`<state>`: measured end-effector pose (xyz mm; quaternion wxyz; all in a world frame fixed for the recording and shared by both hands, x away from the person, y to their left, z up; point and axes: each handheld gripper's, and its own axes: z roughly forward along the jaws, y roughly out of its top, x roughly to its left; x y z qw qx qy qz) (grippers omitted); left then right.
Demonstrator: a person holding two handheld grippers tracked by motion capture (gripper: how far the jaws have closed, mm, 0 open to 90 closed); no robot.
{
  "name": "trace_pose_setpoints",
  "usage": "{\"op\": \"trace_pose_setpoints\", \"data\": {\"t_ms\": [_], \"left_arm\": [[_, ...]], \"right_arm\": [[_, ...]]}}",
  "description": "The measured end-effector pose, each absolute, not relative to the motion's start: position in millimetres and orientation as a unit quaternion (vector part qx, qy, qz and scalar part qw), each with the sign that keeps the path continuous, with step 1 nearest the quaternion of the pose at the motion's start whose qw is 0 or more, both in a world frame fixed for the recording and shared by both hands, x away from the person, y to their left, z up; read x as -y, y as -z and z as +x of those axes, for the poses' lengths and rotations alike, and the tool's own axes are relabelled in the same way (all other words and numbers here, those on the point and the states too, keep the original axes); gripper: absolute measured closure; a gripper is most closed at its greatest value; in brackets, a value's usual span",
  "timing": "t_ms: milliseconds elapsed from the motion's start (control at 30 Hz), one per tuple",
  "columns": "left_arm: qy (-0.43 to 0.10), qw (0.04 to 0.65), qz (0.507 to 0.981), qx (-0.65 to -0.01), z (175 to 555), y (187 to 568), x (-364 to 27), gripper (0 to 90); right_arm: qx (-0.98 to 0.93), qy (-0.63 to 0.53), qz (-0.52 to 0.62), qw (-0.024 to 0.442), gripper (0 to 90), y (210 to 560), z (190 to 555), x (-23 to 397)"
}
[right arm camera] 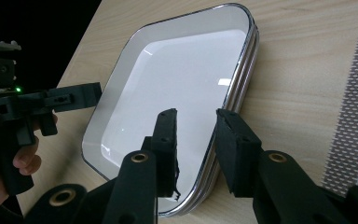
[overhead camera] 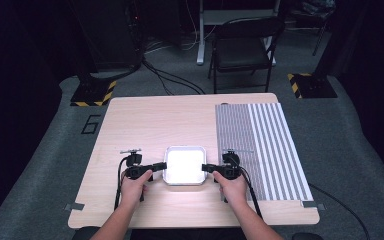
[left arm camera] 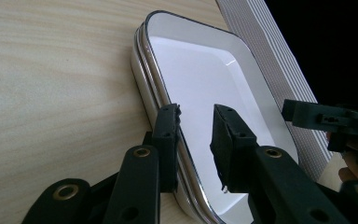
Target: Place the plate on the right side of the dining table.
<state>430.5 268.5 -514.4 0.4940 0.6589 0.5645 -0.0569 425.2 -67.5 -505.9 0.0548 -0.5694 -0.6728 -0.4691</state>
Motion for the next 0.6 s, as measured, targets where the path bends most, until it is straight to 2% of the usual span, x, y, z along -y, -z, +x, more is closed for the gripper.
{"op": "trace_pose_setpoints", "data": {"t_ms": [600], "left_arm": [[0.058,0.490,0.647,-0.581,421.6,514.5,-266.7,73.6]], "right_arm": [[0.657,0.481,-0.576,0.078,68.6,511.1,415.6,72.2]]}}
